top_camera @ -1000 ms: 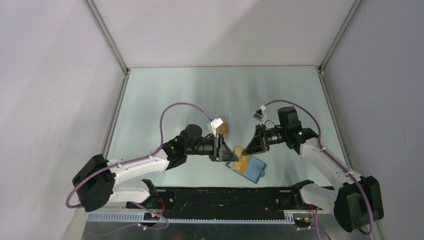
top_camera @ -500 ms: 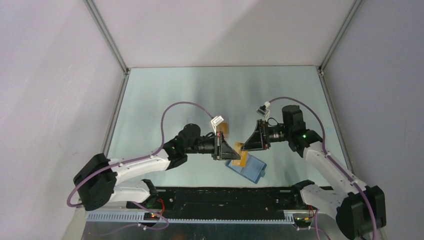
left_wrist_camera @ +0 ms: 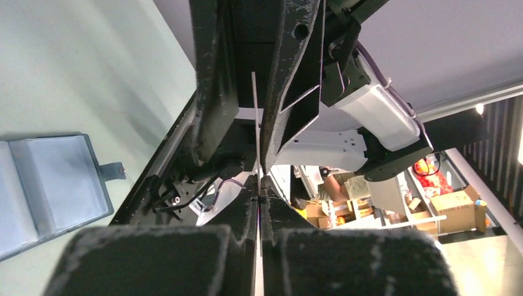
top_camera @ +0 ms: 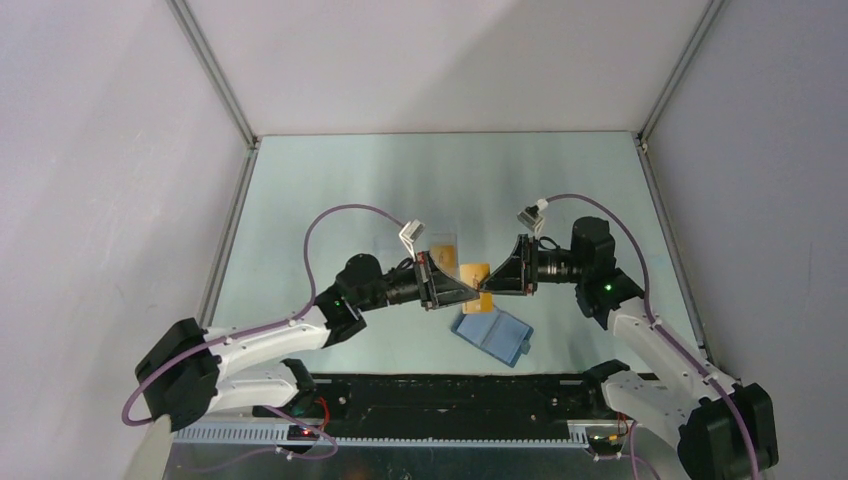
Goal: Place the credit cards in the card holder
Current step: Pick up the credit card from the card holder, then turn over the card slot in the card holder.
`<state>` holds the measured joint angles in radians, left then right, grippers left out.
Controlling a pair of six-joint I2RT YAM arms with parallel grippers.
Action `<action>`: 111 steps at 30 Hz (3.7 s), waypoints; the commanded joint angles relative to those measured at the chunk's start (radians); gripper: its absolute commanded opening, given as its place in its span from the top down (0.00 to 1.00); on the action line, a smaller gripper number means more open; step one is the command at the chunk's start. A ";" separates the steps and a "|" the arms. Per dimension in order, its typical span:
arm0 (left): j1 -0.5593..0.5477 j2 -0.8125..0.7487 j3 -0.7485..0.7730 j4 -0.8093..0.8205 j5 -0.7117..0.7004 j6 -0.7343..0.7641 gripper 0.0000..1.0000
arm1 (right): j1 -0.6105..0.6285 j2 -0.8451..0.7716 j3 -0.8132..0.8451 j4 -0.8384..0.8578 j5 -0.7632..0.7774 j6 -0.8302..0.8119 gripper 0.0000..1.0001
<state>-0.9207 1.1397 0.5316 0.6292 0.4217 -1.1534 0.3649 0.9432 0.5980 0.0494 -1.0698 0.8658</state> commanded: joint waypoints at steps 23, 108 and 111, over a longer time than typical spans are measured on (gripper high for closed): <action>-0.109 0.288 0.117 -0.297 -0.168 0.118 0.37 | -0.065 -0.105 0.004 -0.605 0.420 -0.303 1.00; -0.104 0.586 0.493 -1.009 -0.525 0.396 0.17 | -0.006 0.057 -0.082 -0.712 0.647 -0.277 1.00; -0.093 0.576 0.528 -1.047 -0.547 0.441 0.16 | 0.014 0.078 -0.092 -0.693 0.653 -0.264 1.00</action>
<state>-1.0340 1.7267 1.0130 -0.3309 -0.0513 -0.8146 0.3546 1.0023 0.5198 -0.6685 -0.4416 0.5762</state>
